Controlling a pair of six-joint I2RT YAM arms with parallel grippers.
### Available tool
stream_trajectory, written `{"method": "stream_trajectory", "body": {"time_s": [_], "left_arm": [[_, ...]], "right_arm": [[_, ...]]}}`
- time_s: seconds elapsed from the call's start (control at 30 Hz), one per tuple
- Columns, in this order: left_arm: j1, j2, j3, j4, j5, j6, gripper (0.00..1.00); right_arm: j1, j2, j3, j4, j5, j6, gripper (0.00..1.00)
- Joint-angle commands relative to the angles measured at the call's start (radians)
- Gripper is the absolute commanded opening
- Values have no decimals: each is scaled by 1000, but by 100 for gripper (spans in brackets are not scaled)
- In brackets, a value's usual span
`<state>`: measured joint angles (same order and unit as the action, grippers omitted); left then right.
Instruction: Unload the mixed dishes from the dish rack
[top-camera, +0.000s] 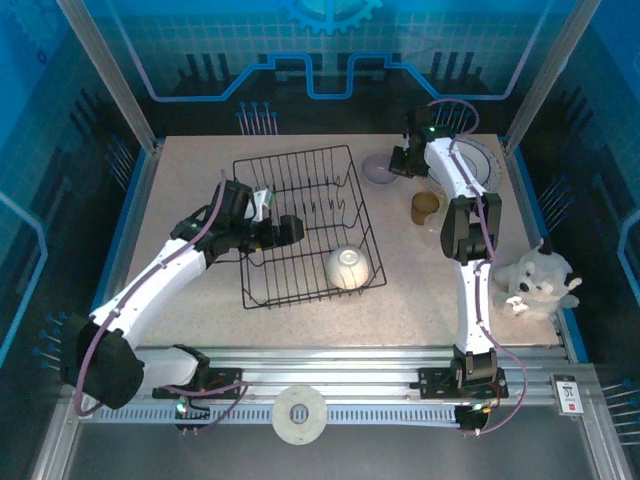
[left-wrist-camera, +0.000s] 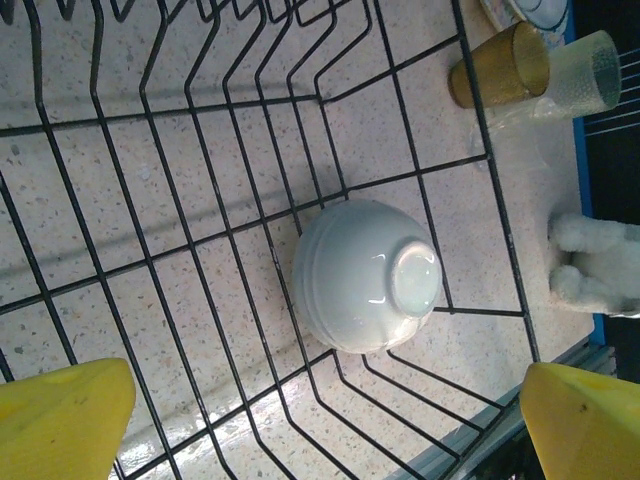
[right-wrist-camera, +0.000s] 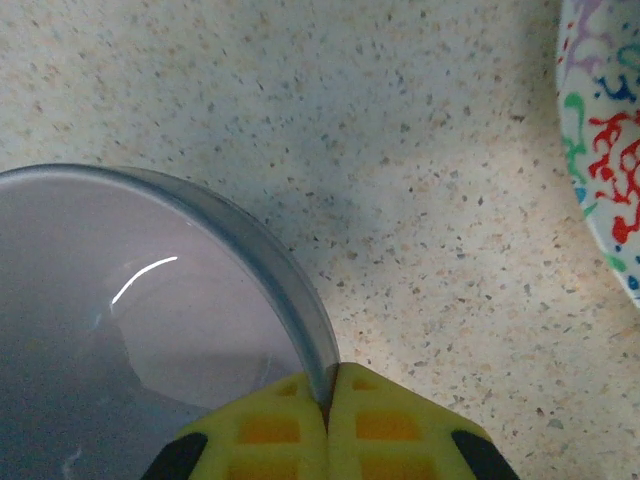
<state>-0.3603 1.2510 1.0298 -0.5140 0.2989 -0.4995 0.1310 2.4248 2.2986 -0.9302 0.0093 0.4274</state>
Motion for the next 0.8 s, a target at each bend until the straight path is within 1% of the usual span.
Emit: {"method": "stream_trajectory", "body": {"time_s": [0.0, 0.13, 0.37, 0.43, 0.5, 0.63, 0.77], "left_arm": [[15, -37, -12, 17, 2, -27, 99], [20, -55, -37, 48, 38, -33, 99], [21, -59, -34, 27, 42, -21, 99], [21, -63, -39, 25, 42, -21, 99], [23, -67, -45, 25, 42, -22, 99], [26, -74, -49, 24, 46, -22, 99], [32, -76, -50, 26, 55, -28, 99]], "right_arm": [[8, 8, 45, -18, -1, -12, 0], [13, 23, 45, -27, 5, -21, 0], [17, 35, 42, -30, 7, -21, 0], [16, 39, 42, -33, 6, -22, 1], [16, 38, 42, -36, 7, -23, 5], [12, 35, 42, -39, 4, -28, 9], [9, 33, 37, -46, -13, -24, 16]]}}
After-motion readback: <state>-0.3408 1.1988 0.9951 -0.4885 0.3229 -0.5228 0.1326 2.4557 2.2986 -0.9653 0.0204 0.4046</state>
